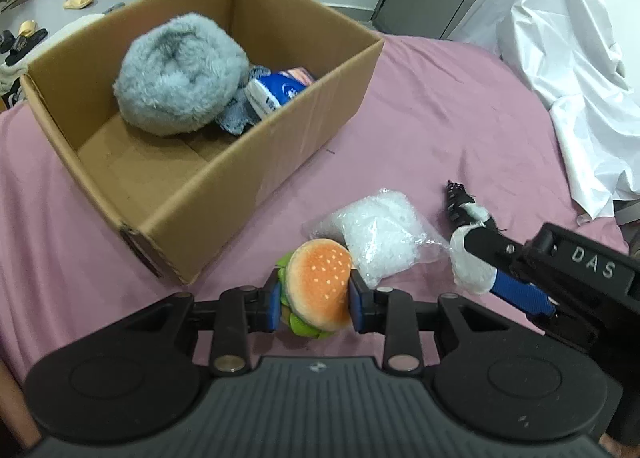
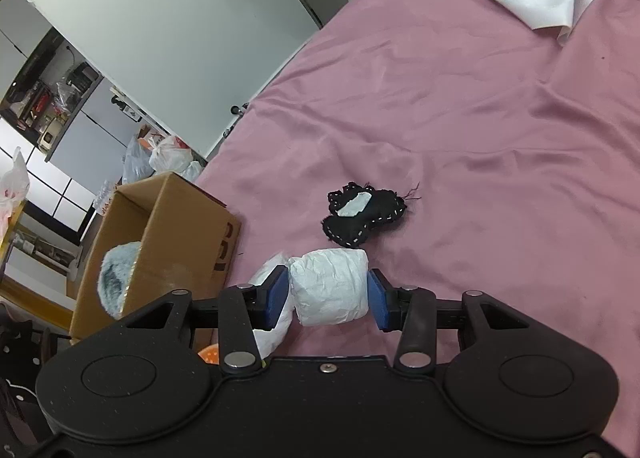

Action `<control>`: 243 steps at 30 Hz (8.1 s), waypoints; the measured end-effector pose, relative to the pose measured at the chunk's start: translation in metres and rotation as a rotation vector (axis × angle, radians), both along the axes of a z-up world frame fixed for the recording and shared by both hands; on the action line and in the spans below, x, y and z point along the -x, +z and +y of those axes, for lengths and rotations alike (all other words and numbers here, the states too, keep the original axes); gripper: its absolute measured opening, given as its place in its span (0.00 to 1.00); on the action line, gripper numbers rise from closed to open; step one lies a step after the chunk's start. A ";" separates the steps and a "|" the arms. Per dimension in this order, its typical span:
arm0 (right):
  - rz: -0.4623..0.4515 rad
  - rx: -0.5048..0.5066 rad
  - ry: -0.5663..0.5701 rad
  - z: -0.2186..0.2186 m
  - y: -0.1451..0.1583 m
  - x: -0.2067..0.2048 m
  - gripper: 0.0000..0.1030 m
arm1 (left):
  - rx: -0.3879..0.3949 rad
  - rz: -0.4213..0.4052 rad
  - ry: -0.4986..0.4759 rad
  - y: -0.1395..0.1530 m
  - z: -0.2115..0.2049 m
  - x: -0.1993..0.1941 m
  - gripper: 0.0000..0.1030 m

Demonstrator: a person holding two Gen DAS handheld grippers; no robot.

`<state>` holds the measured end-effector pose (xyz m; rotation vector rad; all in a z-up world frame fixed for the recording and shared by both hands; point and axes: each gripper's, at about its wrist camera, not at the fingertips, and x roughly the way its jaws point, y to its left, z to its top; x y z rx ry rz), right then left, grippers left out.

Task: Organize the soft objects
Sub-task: 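Carry the burger plush and white bag over the cardboard box with both tools, then open the left tool dropping the burger while the right tool releases the white bag, then withdraw both tools toward the clear filling bag and black lace item, then grasp the clear bag of white filling with the left tool while the right tool grasps the black lace item, then carry the clear bag and black lace item over the box with both tools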

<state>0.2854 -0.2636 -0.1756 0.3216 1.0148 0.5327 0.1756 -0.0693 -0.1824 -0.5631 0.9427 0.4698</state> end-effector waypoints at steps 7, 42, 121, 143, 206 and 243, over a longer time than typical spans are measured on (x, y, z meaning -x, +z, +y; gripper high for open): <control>-0.023 0.008 -0.013 -0.006 0.016 0.016 0.41 | -0.014 -0.025 -0.019 0.016 0.001 0.011 0.30; -0.248 -0.042 0.051 0.008 0.090 0.067 0.41 | -0.099 -0.197 -0.045 0.108 0.054 0.045 0.30; -0.119 -0.097 -0.024 -0.001 0.091 0.045 1.00 | -0.157 -0.064 -0.089 0.113 0.077 0.024 1.00; -0.073 -0.159 -0.167 -0.049 0.073 0.031 1.00 | -0.168 0.009 -0.154 0.084 0.012 -0.006 0.99; 0.272 -0.386 -0.180 -0.040 -0.052 -0.044 0.51 | 0.013 0.005 0.113 -0.017 -0.009 -0.067 0.42; 0.082 -0.186 -0.197 -0.036 0.010 0.014 0.12 | 0.059 -0.092 -0.038 0.044 0.001 -0.020 0.42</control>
